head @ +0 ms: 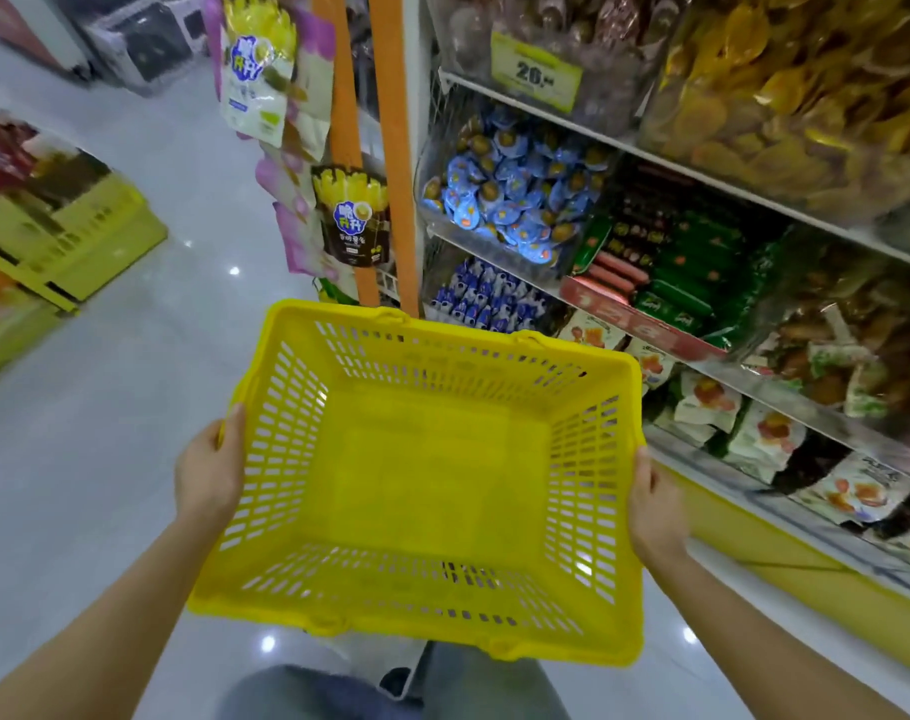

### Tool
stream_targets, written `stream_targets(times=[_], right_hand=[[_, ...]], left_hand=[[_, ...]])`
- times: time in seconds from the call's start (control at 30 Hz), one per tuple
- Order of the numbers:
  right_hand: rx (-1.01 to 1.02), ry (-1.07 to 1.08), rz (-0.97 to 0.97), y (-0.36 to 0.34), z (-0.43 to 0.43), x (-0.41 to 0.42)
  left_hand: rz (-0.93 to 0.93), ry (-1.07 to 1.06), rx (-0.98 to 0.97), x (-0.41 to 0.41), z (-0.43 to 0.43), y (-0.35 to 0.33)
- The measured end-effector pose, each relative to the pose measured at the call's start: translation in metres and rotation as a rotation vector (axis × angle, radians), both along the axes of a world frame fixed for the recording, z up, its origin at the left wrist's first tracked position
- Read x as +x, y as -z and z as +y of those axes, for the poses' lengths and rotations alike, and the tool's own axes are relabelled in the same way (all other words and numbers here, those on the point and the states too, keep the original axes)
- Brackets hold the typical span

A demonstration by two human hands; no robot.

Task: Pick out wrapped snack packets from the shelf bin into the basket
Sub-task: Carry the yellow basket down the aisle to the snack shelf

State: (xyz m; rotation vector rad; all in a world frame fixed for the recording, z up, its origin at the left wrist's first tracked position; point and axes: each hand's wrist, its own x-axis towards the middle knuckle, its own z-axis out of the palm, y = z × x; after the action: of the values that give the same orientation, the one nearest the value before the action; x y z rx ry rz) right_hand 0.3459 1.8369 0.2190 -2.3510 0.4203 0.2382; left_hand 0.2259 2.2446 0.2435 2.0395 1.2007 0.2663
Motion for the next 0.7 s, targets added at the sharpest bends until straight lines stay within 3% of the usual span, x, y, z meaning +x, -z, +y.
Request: stream_targets(times=[0.4,0.7], right_hand=[[-0.015,0.109,-0.013,0.023,0.055,0.03],[-0.073,0.178,-0.033,0.104,0.143,0.034]], left_hand=[[0.035,0.087,-0.012,0.068,0.063,0.04],[0.09,0.132,-0.049,0.108,0.153,0.131]])
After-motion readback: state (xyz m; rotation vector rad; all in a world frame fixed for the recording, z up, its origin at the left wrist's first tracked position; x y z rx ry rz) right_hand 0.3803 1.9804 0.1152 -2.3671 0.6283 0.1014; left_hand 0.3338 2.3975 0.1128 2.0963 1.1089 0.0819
